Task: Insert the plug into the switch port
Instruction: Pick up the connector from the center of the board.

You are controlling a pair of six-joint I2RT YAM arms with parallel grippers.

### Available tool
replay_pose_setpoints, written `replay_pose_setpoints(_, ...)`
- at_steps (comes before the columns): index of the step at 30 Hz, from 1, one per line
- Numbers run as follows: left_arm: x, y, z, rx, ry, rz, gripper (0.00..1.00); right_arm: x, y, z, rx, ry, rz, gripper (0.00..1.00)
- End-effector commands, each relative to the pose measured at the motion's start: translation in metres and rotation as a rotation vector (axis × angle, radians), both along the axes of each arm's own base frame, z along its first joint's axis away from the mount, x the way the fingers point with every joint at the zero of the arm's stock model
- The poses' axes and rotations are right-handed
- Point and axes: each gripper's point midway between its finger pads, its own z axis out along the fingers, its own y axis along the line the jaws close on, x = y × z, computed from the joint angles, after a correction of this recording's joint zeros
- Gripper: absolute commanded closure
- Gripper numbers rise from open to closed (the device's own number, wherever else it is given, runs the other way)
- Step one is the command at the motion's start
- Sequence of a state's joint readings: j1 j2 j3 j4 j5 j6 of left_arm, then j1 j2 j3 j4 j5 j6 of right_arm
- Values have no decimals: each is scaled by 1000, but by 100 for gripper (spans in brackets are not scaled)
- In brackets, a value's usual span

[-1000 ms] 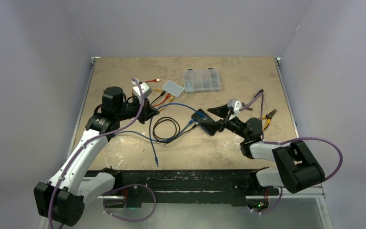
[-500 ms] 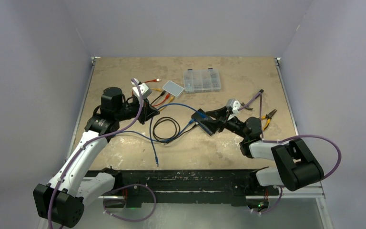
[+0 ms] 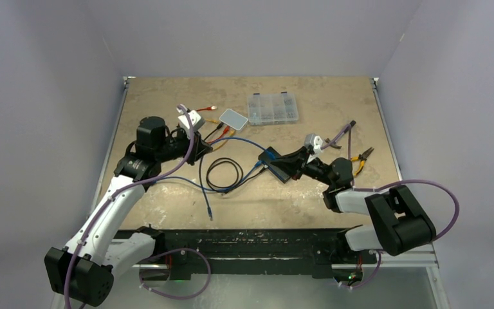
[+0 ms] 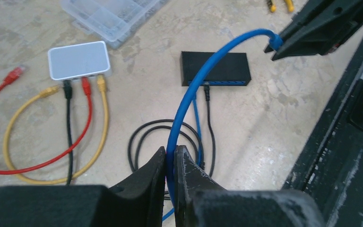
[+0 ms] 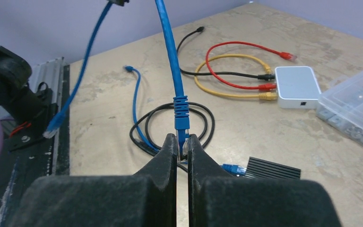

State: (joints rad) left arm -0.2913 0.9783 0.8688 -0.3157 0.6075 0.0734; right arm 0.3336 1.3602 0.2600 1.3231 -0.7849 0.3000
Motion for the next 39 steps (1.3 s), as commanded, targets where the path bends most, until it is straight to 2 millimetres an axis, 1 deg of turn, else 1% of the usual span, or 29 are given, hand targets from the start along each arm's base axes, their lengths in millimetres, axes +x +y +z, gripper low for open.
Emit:
replay_pose_setpoints(1,28,17,31,84,-110,112,89,-5,7,22,51,-53,64,100)
replay_pose_setpoints(3,41,27,36,131,-126,172,85,-7,8,22,62,-39,81,100)
replay_pose_setpoints(5,51,37,37,177,-140,229,77,-5,9,20,65,-25,84,100)
replay_pose_setpoints(7,55,42,38,203,-150,252,68,-4,10,18,63,-5,90,100)
replay_pose_setpoints(9,55,41,41,206,-171,245,61,0,12,12,53,29,92,100)
replay_pose_setpoints(12,50,34,53,213,-243,215,48,3,14,7,48,56,97,100)
replay_pose_setpoints(15,44,24,69,216,-331,159,38,5,15,4,46,75,101,100)
replay_pose_setpoints(17,41,14,79,200,-379,104,32,6,16,3,45,80,105,100)
replay_pose_setpoints(20,37,-4,89,182,-433,3,28,6,17,2,43,86,107,100)
replay_pose_setpoints(24,33,-30,83,189,-464,-146,25,7,18,0,30,95,111,100)
replay_pose_setpoints(30,25,-64,62,209,-494,-297,24,6,21,-1,23,100,125,100)
replay_pose_setpoints(32,16,-77,51,241,-520,-374,24,5,23,-2,19,105,138,100)
replay_pose_setpoints(35,1,-94,35,305,-616,-472,24,3,26,-4,12,113,159,100)
replay_pose_setpoints(38,-11,-108,28,353,-756,-554,24,2,29,-5,5,121,173,100)
replay_pose_setpoints(39,-12,-111,27,363,-784,-565,24,2,29,-5,3,121,174,100)
